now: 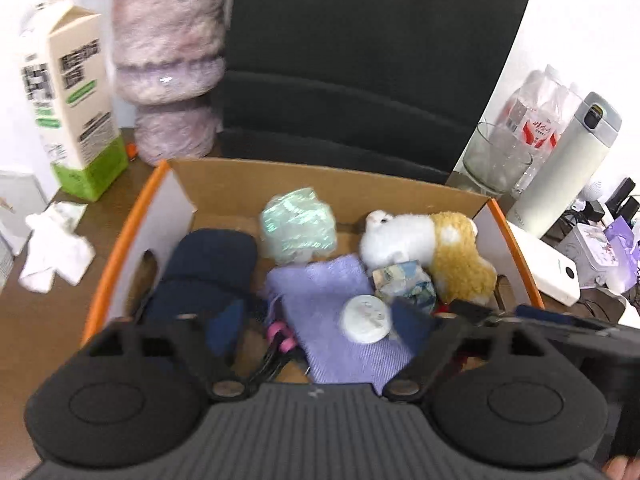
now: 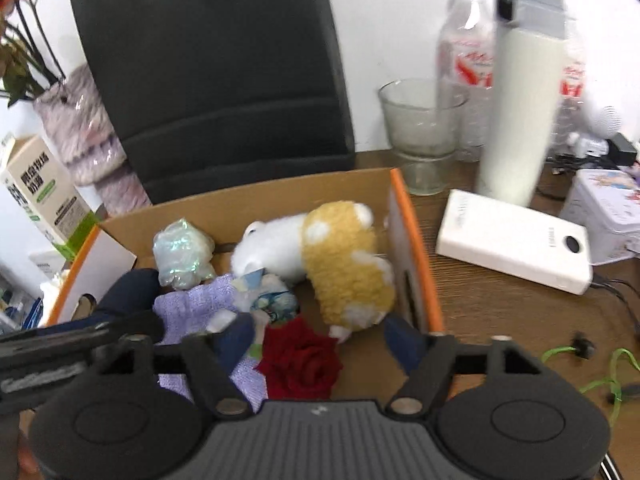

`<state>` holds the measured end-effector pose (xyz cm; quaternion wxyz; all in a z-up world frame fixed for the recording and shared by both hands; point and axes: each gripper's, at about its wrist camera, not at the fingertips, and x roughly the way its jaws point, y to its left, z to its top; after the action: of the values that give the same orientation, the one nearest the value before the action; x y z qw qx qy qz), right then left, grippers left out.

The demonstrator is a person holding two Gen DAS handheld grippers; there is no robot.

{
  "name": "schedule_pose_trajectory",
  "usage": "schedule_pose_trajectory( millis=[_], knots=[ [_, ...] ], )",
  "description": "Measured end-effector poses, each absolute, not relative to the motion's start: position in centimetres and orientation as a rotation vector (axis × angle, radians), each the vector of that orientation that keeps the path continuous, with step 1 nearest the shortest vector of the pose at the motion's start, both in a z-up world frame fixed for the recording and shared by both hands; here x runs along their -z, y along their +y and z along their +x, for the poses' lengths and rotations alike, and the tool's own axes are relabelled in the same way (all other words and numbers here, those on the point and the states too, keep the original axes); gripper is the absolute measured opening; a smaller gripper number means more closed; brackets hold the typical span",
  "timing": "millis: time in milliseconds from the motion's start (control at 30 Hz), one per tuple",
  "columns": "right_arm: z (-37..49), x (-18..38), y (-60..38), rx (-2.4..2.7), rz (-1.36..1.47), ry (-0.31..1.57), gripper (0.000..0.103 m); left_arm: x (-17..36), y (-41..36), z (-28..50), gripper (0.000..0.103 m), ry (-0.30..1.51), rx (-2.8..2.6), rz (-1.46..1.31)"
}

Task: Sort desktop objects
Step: 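Carry the rose and small cap over the box with both grippers, then release the rose and cap into the box and withdraw both grippers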

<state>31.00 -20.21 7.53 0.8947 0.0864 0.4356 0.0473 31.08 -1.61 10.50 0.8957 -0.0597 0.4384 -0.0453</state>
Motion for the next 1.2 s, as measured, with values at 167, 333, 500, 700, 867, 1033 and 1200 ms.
schedule_pose_trajectory(
  millis=[167,333,500,700,867,1033,1200],
  knots=[
    [28.2,-9.6,-20.2,-0.118,0.164,0.892,0.081,-12.8,-1.5,27.5,0.102,0.873,0.091,-0.079],
    [24.2,-11.6,-20.0,-0.139,0.132,0.84,0.084,-14.5,-1.7,23.1,0.103,0.832,0.082,-0.033],
    [18.9,-12.8,-20.3,-0.158,0.111,0.78,0.085,-14.8,-1.8,17.7,0.103,0.793,0.072,-0.027],
    [8.3,-11.9,-21.0,-0.177,0.045,0.64,0.086,-13.1,-2.2,7.4,0.103,0.657,0.087,-0.025],
    [0.2,-8.9,-22.4,-0.166,0.072,0.627,0.086,-10.3,-3.2,-0.2,0.103,0.623,0.123,-0.014],
    [-6.0,-6.4,-23.2,-0.157,0.112,0.628,0.086,-7.9,-3.2,-6.3,0.103,0.588,0.129,-0.055],
    [-10.6,-3.6,-23.6,-0.201,0.143,0.621,0.086,-6.4,-3.4,-10.9,0.103,0.486,0.13,-0.009]
  ],
)
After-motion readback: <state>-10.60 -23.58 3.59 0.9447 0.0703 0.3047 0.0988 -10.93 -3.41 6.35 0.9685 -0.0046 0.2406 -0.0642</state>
